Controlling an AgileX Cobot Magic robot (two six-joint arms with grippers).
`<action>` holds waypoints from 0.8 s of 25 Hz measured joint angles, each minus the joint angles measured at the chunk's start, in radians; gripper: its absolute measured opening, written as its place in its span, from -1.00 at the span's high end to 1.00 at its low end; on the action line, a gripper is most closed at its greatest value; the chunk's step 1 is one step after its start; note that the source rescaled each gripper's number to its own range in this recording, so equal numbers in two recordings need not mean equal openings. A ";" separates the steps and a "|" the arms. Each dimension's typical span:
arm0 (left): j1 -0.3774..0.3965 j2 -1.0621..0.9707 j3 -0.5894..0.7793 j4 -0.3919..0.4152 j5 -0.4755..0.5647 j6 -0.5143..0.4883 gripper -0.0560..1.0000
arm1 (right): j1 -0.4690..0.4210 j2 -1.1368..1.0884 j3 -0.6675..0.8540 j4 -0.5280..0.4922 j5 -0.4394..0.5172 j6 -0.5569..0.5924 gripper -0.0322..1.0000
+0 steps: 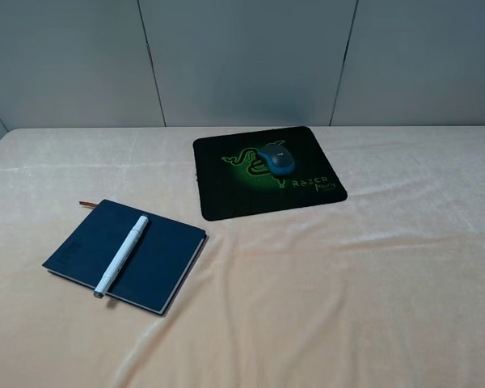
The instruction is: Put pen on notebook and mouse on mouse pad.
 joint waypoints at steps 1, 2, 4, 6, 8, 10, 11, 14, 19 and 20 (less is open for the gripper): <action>0.000 0.000 0.000 0.000 0.000 0.000 -1.00 | 0.000 -0.016 0.003 -0.002 -0.007 -0.002 -1.00; 0.000 0.000 0.000 0.000 0.000 0.000 -1.00 | 0.000 -0.033 0.004 -0.006 -0.010 -0.003 -1.00; 0.000 0.000 0.000 0.000 0.000 0.000 -1.00 | 0.002 -0.046 0.004 -0.006 -0.016 -0.005 -1.00; 0.000 0.000 0.000 0.000 0.000 0.000 -1.00 | 0.003 -0.047 0.004 -0.008 -0.017 -0.007 -1.00; 0.000 0.000 0.000 0.000 0.000 0.000 -1.00 | 0.004 -0.047 0.004 -0.008 -0.018 -0.007 -1.00; 0.000 0.000 0.000 0.000 0.000 0.000 -1.00 | 0.004 -0.047 0.004 -0.008 -0.018 -0.007 -1.00; 0.000 0.000 0.000 0.000 0.000 0.000 -1.00 | 0.004 -0.047 0.004 -0.008 -0.018 -0.007 -1.00; 0.000 0.000 0.000 0.000 0.000 0.000 -1.00 | 0.004 -0.047 0.004 -0.008 -0.018 -0.007 -1.00; 0.000 0.000 0.000 0.000 0.000 0.000 -1.00 | -0.039 -0.063 0.004 -0.008 -0.022 -0.008 -1.00; 0.000 0.000 0.000 0.000 0.000 0.000 -1.00 | -0.062 -0.077 0.004 -0.008 -0.022 -0.008 -1.00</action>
